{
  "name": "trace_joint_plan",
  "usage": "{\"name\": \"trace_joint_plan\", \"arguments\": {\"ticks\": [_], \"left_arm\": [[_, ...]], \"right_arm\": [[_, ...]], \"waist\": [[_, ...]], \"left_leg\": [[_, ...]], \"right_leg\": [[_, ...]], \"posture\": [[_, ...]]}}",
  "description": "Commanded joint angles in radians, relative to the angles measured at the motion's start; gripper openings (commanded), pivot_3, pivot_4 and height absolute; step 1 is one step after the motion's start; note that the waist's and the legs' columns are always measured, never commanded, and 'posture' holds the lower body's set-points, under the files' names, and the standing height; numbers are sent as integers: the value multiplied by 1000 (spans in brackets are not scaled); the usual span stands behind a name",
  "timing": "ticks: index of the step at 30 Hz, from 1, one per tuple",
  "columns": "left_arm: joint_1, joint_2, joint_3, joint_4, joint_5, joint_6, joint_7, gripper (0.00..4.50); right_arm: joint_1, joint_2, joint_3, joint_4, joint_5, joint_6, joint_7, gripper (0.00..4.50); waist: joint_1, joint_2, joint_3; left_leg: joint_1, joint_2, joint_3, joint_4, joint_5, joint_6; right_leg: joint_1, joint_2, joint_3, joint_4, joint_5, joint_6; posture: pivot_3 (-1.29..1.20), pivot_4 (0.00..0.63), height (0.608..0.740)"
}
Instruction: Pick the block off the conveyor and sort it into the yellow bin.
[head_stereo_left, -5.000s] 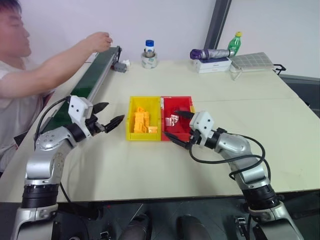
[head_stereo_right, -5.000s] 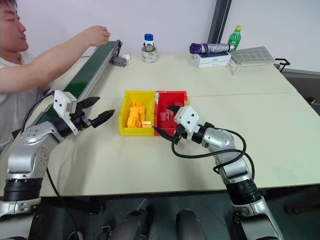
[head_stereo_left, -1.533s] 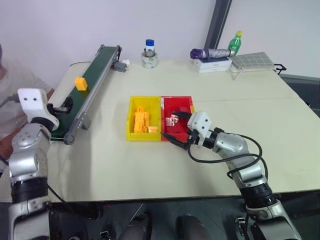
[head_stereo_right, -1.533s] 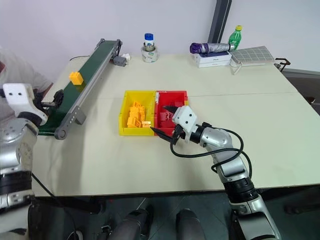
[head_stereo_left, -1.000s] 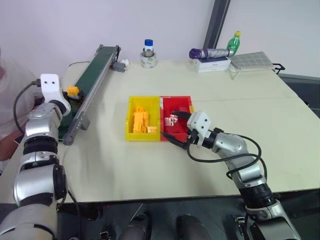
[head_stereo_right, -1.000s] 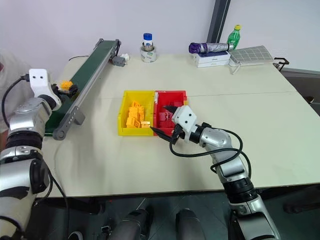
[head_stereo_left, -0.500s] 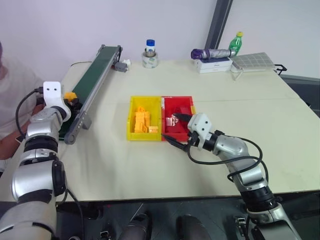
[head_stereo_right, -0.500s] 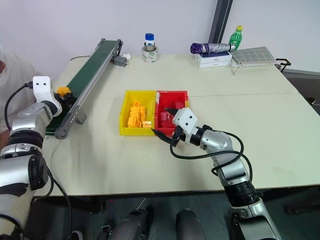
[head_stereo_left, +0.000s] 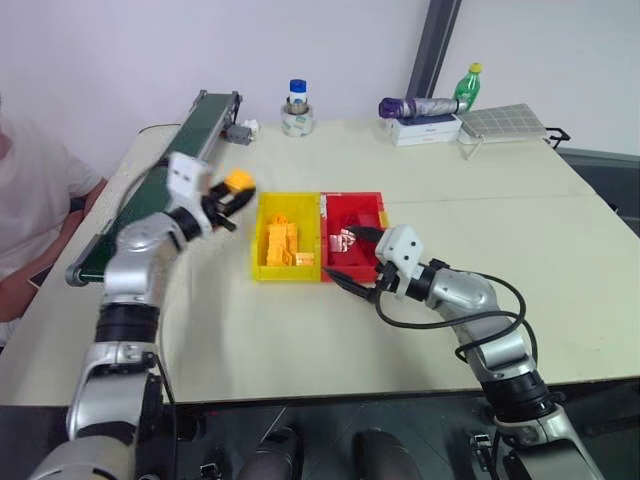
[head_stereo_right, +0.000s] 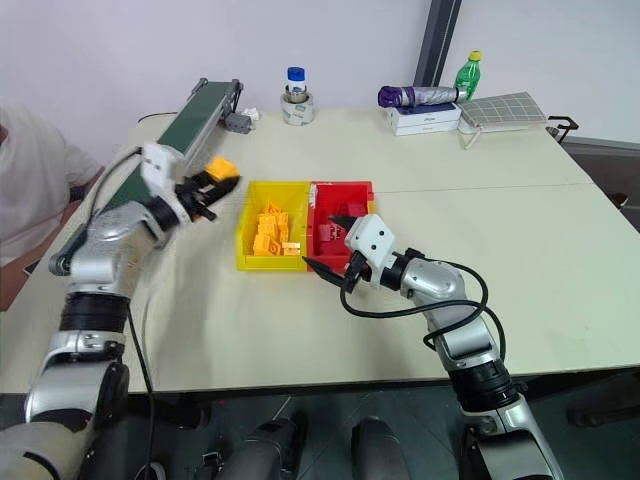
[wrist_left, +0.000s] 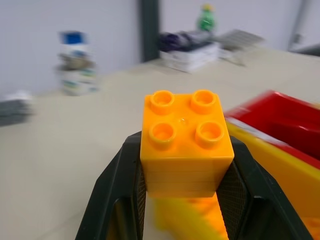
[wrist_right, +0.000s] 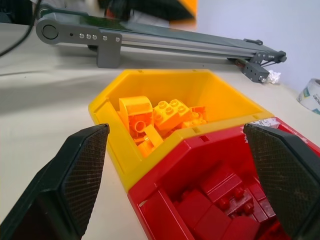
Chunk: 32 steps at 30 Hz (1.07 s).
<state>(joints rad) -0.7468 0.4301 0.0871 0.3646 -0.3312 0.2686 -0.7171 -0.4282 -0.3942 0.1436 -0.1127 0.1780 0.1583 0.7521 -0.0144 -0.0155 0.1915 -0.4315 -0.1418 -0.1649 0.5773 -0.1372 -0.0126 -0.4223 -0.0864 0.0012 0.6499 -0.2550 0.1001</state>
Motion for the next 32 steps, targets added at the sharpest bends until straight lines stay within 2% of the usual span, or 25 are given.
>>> {"name": "trace_joint_plan", "arguments": {"ticks": [1,4,6,7,10,11,17,19,24,29,32], "left_arm": [[-38,-54,-31,-26,7,45,35,1339],[-39,-92,-53,-28,29,61,63,1339],[-39,-99,-60,-19,43,56,70,2380],[-41,-103,-60,-12,52,49,83,2681],[-33,-109,-58,-37,44,55,75,4237],[-26,-109,-57,-53,39,49,69,4485],[39,-23,-17,-168,-3,64,-11,4485],[86,36,23,-232,-51,76,-67,4485],[232,203,111,-427,-152,240,-118,4485],[365,279,175,-494,-182,292,-123,4485],[422,295,193,-475,-172,246,-143,4485]], "right_arm": [[-20,5,-7,-22,1,-27,-5,4500],[-18,6,-12,-28,1,-25,-13,4500],[-14,3,-16,-31,-1,-26,-17,4500],[-10,1,-19,-34,-1,-26,-20,4500],[4,-2,-21,-43,-2,-26,-27,4500],[7,-2,-20,-45,-3,-26,-30,4500],[10,0,-18,-51,-2,-24,-38,4500],[7,-1,-19,-46,1,-25,-37,4500],[3,-5,-16,-36,5,-29,-28,4500],[-16,-6,-15,-17,9,-32,-13,4500],[-24,-8,-17,-12,11,-32,-4,4500]], "waist": [[1,0,0],[-1,0,0],[-2,0,0],[-2,0,0],[0,0,0],[1,0,0],[-6,0,0],[-9,0,0],[-6,1,0],[5,1,0],[2,1,0]], "left_leg": [[0,0,0,0,0,0],[0,0,0,0,0,0],[0,0,0,0,0,0],[0,0,0,0,0,0],[0,0,0,0,0,0],[0,0,0,0,0,0],[0,0,0,0,0,0],[0,1,0,-1,0,0],[0,2,0,-1,0,0],[0,1,0,-1,-1,-2],[0,1,1,-1,-1,-2]], "right_leg": [[0,0,0,0,0,0],[0,0,0,0,0,0],[0,0,0,0,0,0],[0,0,0,0,0,0],[0,0,0,0,0,0],[0,0,0,0,0,0],[0,0,0,0,0,0],[-1,0,0,0,0,0],[-2,1,1,0,0,-1],[1,1,1,-1,-2,-5],[0,1,2,-1,-2,-6]], "posture": [[0,150,740],[0,150,740],[0,150,740],[0,150,740],[0,150,740],[0,150,740],[0,150,740],[0,150,740],[0,150,740],[0,150,740],[0,150,740]]}}
